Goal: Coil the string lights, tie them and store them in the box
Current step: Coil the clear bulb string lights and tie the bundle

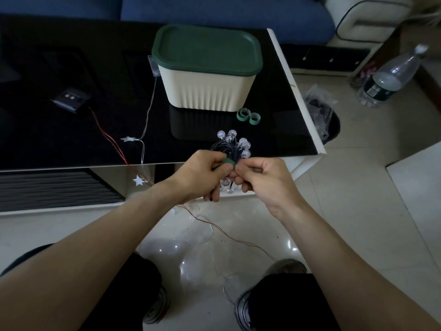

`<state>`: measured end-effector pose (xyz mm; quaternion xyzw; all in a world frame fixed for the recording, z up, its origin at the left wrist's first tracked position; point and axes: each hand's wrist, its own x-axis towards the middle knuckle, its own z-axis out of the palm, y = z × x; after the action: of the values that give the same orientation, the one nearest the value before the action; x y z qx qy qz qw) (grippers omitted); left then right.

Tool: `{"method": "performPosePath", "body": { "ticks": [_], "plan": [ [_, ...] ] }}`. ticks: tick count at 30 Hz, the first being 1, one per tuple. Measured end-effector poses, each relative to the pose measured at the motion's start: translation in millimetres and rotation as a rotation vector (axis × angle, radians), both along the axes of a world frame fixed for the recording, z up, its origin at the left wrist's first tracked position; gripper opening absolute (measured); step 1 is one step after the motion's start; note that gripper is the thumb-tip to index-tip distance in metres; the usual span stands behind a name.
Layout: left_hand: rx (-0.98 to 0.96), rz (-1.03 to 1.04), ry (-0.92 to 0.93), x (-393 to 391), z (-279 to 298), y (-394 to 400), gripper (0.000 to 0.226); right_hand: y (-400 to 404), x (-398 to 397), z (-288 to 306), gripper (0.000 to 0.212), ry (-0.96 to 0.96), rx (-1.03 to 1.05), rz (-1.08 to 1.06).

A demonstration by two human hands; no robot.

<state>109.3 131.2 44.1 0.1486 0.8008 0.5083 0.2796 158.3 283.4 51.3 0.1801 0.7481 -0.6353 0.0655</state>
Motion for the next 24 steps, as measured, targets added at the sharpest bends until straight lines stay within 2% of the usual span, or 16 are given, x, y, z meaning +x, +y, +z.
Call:
{"method": "performPosePath", "body": {
  "ticks": [5, 10, 13, 16, 21, 24],
  "plan": [
    [-0.107, -0.071, 0.127, -0.5, -2.0, 0.2, 0.018, 5.6, -0.2, 5.9, 0.015, -0.109, 0.116, 0.088],
    [-0.134, -0.028, 0.225, -1.6, -8.5, 4.3, 0.020, 8.4, -0.1, 12.8, 0.024, -0.194, 0.201, 0.180],
    [-0.148, 0.003, 0.315, -5.9, -11.5, 4.9, 0.017, 6.9, 1.2, 16.8, 0.031, -0.145, 0.236, 0.222],
    [-0.136, -0.004, 0.334, -7.8, -10.3, 4.1, 0.024, 4.6, 4.3, 17.7, 0.032, -0.064, 0.290, 0.243],
    [-0.253, -0.173, 0.348, -2.8, -15.0, 4.2, 0.023, 2.1, 11.8, 14.3, 0.028, -0.092, 0.382, 0.340],
    [-0.270, -0.286, 0.329, 0.1, -14.4, 3.2, 0.026, -1.5, 14.6, 10.3, 0.029, -0.149, 0.293, 0.324]
  ]
}}
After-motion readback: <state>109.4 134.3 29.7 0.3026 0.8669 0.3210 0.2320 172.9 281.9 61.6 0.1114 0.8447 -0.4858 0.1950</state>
